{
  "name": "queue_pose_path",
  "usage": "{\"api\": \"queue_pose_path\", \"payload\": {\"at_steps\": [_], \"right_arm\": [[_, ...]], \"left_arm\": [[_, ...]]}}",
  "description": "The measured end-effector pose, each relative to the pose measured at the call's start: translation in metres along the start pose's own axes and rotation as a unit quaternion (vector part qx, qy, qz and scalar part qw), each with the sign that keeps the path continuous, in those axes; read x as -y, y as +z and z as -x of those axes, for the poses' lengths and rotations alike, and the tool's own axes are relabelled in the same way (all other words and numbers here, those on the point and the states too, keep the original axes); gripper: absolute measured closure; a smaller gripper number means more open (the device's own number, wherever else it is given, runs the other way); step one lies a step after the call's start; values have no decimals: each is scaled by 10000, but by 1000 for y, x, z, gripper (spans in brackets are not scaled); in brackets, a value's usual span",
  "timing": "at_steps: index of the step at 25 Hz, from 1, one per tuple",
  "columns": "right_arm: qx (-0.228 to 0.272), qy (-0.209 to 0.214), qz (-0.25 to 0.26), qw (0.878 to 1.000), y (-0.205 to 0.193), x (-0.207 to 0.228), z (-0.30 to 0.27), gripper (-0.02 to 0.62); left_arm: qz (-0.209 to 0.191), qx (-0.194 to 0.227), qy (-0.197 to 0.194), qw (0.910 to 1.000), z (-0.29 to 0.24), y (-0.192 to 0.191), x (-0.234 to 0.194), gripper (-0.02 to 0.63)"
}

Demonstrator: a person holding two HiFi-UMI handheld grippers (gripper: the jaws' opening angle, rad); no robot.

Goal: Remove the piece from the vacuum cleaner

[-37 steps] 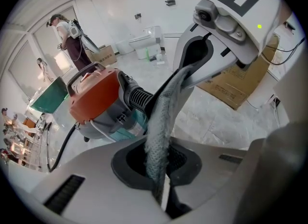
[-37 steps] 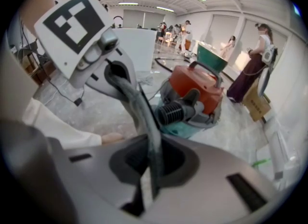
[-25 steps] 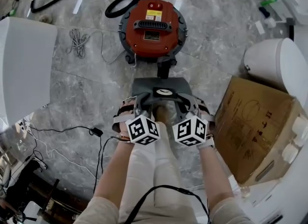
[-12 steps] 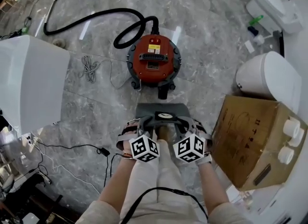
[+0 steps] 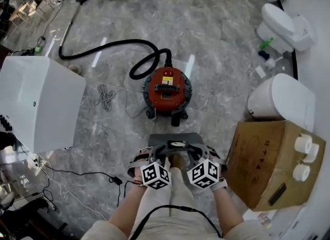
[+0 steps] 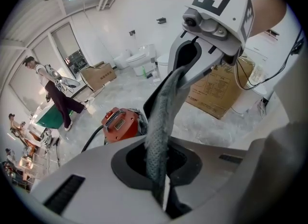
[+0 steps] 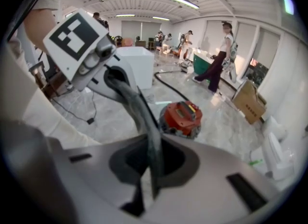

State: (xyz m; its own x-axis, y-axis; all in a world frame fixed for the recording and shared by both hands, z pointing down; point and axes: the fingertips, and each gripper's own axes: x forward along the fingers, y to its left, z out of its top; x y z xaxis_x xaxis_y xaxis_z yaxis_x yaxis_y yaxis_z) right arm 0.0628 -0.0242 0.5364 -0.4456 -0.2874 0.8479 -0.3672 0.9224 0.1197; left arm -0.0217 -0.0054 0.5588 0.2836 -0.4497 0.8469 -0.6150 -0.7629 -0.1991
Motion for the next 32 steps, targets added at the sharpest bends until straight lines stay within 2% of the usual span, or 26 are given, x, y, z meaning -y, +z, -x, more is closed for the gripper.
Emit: {"api": "queue_pose_path", "payload": {"at_steps": [7, 20, 32], "right_arm": [[52, 16, -37, 10000, 22, 5, 35, 566], [135, 43, -57, 9999, 41, 13, 84, 566], [207, 163, 91, 9996, 58, 13, 110, 566]], "left_arm": [[-52, 88, 32, 9999, 32, 21, -11, 571], [37, 234, -205, 9995, 75, 53, -15, 571], [81, 259, -265, 9993, 102, 65, -19, 571]]}}
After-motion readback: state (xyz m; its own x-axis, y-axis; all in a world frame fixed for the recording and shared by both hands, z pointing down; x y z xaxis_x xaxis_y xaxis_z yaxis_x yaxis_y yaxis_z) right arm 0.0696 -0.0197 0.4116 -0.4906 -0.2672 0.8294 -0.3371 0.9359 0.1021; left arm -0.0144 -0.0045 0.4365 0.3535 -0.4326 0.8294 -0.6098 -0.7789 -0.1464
